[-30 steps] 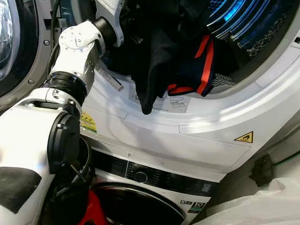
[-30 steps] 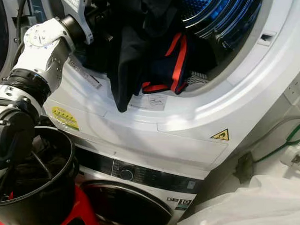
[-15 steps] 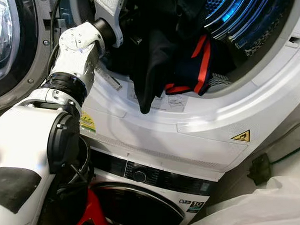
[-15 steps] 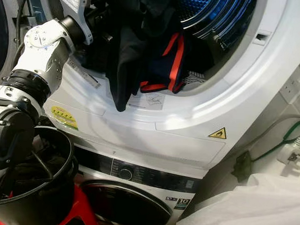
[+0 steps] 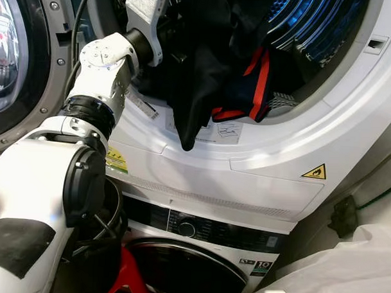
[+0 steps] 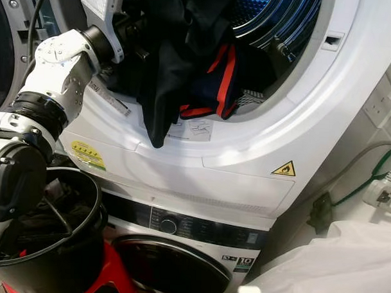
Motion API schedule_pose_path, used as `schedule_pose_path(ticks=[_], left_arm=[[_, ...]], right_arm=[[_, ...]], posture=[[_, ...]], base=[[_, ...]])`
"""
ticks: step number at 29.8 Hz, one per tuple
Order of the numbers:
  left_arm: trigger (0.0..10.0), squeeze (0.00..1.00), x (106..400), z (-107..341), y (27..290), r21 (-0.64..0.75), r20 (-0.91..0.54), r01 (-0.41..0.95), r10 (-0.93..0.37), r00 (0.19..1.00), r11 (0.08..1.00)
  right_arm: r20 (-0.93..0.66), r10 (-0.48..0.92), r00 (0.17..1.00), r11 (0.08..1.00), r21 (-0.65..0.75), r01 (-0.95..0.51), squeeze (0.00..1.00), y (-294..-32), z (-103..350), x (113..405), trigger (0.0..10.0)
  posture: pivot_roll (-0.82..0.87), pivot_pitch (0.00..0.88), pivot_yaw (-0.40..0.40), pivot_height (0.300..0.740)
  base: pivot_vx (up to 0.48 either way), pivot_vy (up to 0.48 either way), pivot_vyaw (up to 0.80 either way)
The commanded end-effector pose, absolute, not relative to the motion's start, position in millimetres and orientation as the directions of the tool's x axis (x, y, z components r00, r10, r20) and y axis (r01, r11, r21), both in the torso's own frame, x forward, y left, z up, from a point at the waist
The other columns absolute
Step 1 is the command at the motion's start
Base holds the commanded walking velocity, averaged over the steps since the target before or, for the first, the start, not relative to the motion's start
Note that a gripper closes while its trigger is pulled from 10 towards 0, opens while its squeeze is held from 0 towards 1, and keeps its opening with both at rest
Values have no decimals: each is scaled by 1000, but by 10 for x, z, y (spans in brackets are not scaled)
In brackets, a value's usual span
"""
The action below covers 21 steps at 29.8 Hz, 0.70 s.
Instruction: Clothes washing
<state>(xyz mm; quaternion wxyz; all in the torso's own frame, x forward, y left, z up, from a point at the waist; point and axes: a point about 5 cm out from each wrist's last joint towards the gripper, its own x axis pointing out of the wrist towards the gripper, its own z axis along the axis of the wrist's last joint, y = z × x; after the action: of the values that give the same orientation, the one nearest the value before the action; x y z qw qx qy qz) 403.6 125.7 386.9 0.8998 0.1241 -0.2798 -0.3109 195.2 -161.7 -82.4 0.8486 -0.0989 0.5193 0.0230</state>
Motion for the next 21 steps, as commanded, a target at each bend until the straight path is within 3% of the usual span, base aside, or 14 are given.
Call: schedule_pose_path(ticks=[1, 7, 9, 16, 21], left_arm=[[0, 0, 4072, 3737, 1199, 384, 371, 523, -646, 667, 761], [0, 0, 4070, 3697, 1145, 398, 350, 545, -672, 653, 738], [0, 0, 4069, 3709, 1131, 390, 356, 548, -670, 651, 740], [0, 0, 4064, 3742, 1111, 382, 375, 544, -664, 647, 747], [0, 0, 4066, 3709, 1069, 376, 375, 553, -668, 643, 744]], right_arm=[[-913, -32, 407, 958, -145, -249, 0, -1469, -873, 1864, 10000], [-886, 142, 442, 829, -138, -542, 0, -974, -777, 2007, 10000], [-863, 197, 465, 739, -181, -649, 0, -800, -708, 2086, 10000], [-866, 177, 467, 772, -172, -612, 0, -693, -619, 2204, 10000], [-780, 312, 542, 846, -31, -532, 0, -360, -396, 2410, 10000]], posture=[[-44, 0, 5, 740], [-41, 0, 10, 740], [-55, 0, 5, 740], [-76, 0, -7, 740], [-83, 0, -7, 740]], base=[[0, 0, 0], [0, 0, 0], [0, 0, 0], [0, 0, 0], [0, 0, 0]])
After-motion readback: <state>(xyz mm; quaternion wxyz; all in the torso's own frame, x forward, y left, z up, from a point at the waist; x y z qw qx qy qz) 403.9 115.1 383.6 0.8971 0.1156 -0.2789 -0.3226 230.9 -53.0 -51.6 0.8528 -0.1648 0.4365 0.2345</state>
